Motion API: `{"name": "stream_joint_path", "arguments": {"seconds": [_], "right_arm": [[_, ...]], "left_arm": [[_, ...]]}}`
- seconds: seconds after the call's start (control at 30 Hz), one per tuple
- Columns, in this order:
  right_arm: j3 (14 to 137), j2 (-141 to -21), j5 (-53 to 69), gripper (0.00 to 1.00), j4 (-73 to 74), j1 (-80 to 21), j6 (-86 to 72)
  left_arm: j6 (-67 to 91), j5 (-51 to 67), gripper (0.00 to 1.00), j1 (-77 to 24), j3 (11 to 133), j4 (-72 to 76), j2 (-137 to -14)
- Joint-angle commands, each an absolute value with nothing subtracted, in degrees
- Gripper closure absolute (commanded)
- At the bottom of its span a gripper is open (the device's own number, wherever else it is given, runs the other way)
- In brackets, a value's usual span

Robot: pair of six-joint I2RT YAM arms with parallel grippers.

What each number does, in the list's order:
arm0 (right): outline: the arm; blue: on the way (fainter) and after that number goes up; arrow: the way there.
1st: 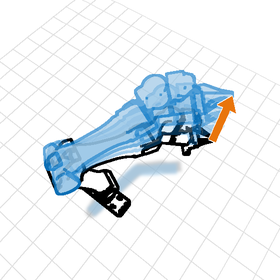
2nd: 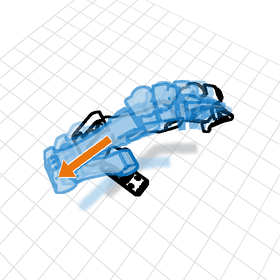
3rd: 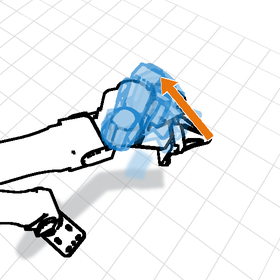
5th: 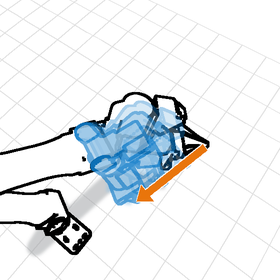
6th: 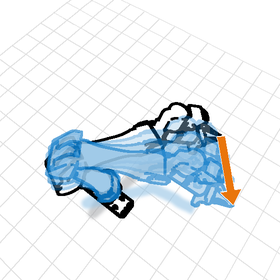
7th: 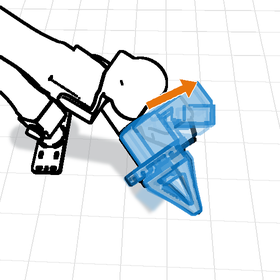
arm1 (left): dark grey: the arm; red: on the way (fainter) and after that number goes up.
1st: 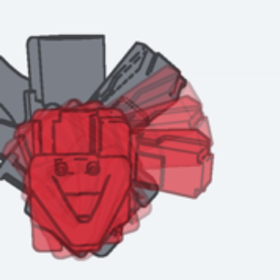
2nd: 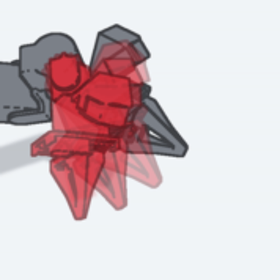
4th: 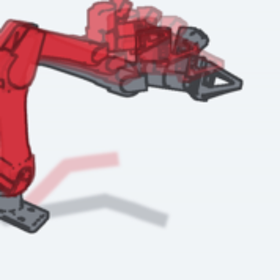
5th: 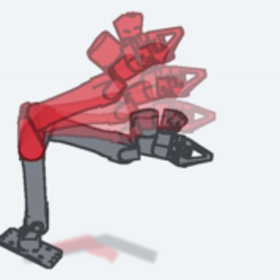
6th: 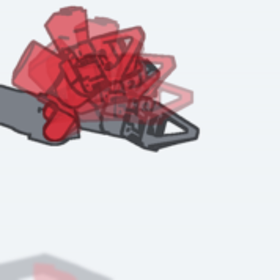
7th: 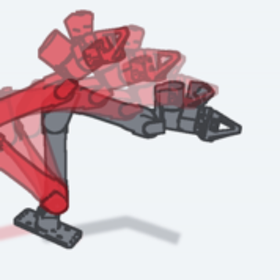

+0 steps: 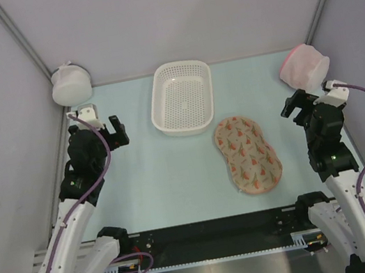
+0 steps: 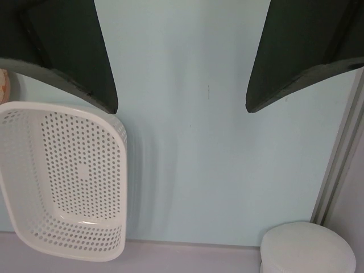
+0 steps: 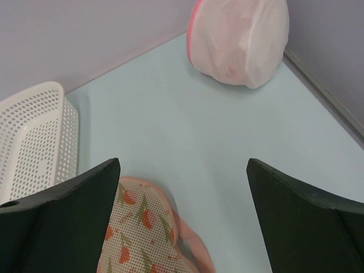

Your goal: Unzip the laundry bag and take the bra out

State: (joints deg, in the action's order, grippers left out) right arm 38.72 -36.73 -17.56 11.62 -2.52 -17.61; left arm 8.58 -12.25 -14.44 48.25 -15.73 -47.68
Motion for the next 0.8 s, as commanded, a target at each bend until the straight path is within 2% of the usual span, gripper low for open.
{"name": "stream_joint_path", "arguments": {"seconds": [0.0, 0.17, 0.37, 0.67, 0.77], "right_arm": [[42.54, -37.18, -20.74, 0.00, 12.74, -1.93, -18.81], [44.29, -38.84, -21.36, 0.00, 14.41, -2.02, -19.07], [45.35, -44.19, -15.92, 0.00, 15.91, -3.86, -21.35], [42.46, -57.56, 4.20, 0.00, 13.62, -7.12, -30.13], [42.01, -61.95, 3.53, 0.01, 16.34, -8.96, -31.11]], "left_arm": [[8.44, -11.87, 0.00, -14.24, 49.92, -13.98, -46.23], [7.47, -11.60, 0.00, -14.24, 48.52, -12.31, -44.48], [5.71, -9.14, 0.00, -14.24, 47.29, -11.43, -43.24], [4.66, -5.02, 0.00, -14.24, 46.93, -11.60, -43.42], [4.40, -4.05, 0.00, -14.24, 46.76, -11.60, -43.24]]}}
